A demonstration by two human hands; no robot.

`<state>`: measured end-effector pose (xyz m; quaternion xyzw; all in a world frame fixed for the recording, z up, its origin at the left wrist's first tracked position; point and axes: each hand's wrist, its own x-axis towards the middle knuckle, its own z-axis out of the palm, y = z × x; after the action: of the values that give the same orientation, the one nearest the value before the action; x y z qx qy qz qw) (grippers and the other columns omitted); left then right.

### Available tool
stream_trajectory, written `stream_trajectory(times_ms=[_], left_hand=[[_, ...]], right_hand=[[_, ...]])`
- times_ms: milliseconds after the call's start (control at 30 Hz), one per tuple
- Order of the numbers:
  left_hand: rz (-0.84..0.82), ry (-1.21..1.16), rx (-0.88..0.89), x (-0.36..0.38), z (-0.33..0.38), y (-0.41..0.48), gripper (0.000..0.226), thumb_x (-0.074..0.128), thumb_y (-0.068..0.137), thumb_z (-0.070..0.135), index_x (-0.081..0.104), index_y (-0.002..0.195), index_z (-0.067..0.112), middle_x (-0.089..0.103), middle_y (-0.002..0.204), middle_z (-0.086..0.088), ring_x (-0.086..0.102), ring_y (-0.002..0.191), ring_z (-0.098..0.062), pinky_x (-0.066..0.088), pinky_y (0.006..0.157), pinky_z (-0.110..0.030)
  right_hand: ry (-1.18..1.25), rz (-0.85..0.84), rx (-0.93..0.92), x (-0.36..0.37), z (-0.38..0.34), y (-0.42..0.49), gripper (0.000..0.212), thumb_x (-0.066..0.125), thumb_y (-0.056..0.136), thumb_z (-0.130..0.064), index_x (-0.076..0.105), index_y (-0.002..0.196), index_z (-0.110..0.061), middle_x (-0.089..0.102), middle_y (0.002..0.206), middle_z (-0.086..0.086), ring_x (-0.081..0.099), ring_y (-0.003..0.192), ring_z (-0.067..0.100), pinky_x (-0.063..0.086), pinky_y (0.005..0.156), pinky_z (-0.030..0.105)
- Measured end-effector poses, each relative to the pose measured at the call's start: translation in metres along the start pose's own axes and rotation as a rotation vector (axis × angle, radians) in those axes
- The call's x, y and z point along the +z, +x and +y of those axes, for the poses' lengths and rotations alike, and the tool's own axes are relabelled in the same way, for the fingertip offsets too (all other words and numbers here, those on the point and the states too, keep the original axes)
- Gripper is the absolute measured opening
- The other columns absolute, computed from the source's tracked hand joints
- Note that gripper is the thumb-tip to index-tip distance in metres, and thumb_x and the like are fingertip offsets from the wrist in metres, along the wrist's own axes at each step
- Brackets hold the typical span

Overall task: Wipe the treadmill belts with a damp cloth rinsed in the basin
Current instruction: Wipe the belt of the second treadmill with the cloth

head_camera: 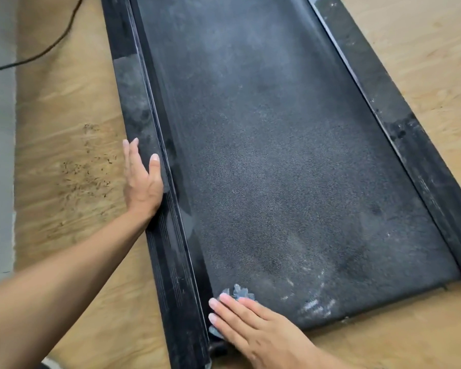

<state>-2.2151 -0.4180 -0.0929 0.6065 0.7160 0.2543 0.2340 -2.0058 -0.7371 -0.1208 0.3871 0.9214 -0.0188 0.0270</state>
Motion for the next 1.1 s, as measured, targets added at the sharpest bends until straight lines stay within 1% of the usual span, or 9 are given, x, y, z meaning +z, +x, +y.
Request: stream_trajectory(times_ms=[100, 167, 333, 433, 500, 700, 900, 1000, 1100], left_hand=[[0.004, -0.002, -0.019, -0.002, 0.001, 0.0, 0.061, 0.042, 0.111, 0.034, 0.024, 0.166, 0.018, 0.01, 0.177, -0.002, 0.01, 0.161, -0.013, 0.004, 0.119, -0.017], [0.008, 0.005, -0.008, -0.002, 0.001, -0.001, 0.062, 0.043, 0.11, 0.036, 0.023, 0.166, 0.018, 0.01, 0.177, -0.002, 0.01, 0.161, -0.013, 0.004, 0.119, -0.017], [-0.034, 0.11, -0.004, -0.003, 0.002, -0.003, 0.086, 0.054, 0.099, 0.066, 0.017, 0.167, 0.028, 0.002, 0.177, 0.001, 0.011, 0.162, -0.017, 0.014, 0.126, -0.035], [-0.08, 0.209, 0.004, -0.002, 0.008, -0.005, 0.108, 0.068, 0.082, 0.078, 0.015, 0.166, 0.034, -0.003, 0.177, 0.002, 0.016, 0.16, -0.026, 0.022, 0.125, -0.045], [-0.072, 0.227, 0.007, -0.002, 0.008, -0.004, 0.111, 0.07, 0.079, 0.079, 0.016, 0.166, 0.034, -0.004, 0.177, 0.001, 0.018, 0.16, -0.029, 0.023, 0.125, -0.048], [-0.06, 0.248, -0.011, -0.001, 0.007, -0.005, 0.113, 0.068, 0.078, 0.082, 0.017, 0.166, 0.031, -0.003, 0.177, 0.003, 0.019, 0.159, -0.028, 0.024, 0.125, -0.05], [-0.051, 0.263, -0.008, -0.002, 0.009, -0.005, 0.113, 0.066, 0.078, 0.083, 0.018, 0.166, 0.03, -0.002, 0.177, 0.002, 0.021, 0.159, -0.029, 0.025, 0.124, -0.05], [-0.042, 0.258, 0.0, -0.001, 0.009, -0.006, 0.112, 0.068, 0.079, 0.081, 0.019, 0.166, 0.029, 0.0, 0.177, 0.0, 0.021, 0.158, -0.029, 0.025, 0.125, -0.05], [-0.032, 0.26, 0.004, -0.001, 0.009, -0.007, 0.111, 0.069, 0.079, 0.079, 0.021, 0.165, 0.028, 0.002, 0.177, -0.001, 0.024, 0.157, -0.03, 0.026, 0.124, -0.049]], right_hand=[[0.223, -0.026, 0.201, -0.015, 0.022, 0.058, 0.096, 0.026, 0.1, -0.077, 0.02, 0.166, -0.008, 0.008, 0.175, 0.013, 0.003, 0.162, 0.028, 0.016, 0.126, 0.044], [0.263, -0.008, 0.332, -0.024, 0.041, 0.095, 0.106, 0.027, 0.094, -0.085, 0.016, 0.166, -0.007, 0.002, 0.175, 0.012, -0.004, 0.163, 0.026, 0.011, 0.129, 0.044], [0.241, -0.062, 0.27, -0.019, 0.018, 0.051, 0.1, 0.032, 0.098, -0.076, 0.015, 0.166, -0.004, 0.003, 0.174, 0.017, 0.0, 0.162, 0.032, 0.013, 0.128, 0.045], [0.04, 0.015, 0.14, 0.003, -0.018, -0.022, 0.055, 0.028, 0.109, -0.026, 0.038, 0.16, -0.008, 0.029, 0.17, 0.015, 0.026, 0.158, 0.032, 0.037, 0.12, 0.041], [0.005, 0.037, 0.157, 0.01, -0.023, -0.039, 0.052, 0.023, 0.109, -0.015, 0.045, 0.156, -0.011, 0.036, 0.167, 0.013, 0.034, 0.155, 0.029, 0.036, 0.118, 0.041], [0.265, 0.047, 0.158, -0.007, -0.002, 0.019, 0.064, 0.038, 0.106, -0.053, 0.048, 0.155, -0.012, 0.035, 0.167, 0.013, 0.029, 0.157, 0.029, 0.032, 0.122, 0.042], [0.509, 0.163, 0.197, -0.029, 0.031, 0.018, 0.063, 0.058, 0.096, -0.059, 0.048, 0.146, -0.022, 0.049, 0.158, 0.001, 0.042, 0.15, 0.026, 0.038, 0.121, 0.041], [0.603, 0.194, 0.295, -0.035, 0.042, 0.008, 0.043, 0.059, 0.1, -0.05, 0.054, 0.136, -0.028, 0.051, 0.149, -0.005, 0.05, 0.136, 0.021, 0.048, 0.105, 0.038], [0.587, 0.047, 0.365, -0.035, 0.05, 0.013, 0.063, 0.06, 0.092, -0.056, 0.045, 0.147, -0.029, 0.049, 0.141, -0.007, 0.053, 0.119, 0.019, 0.054, 0.093, 0.036]])
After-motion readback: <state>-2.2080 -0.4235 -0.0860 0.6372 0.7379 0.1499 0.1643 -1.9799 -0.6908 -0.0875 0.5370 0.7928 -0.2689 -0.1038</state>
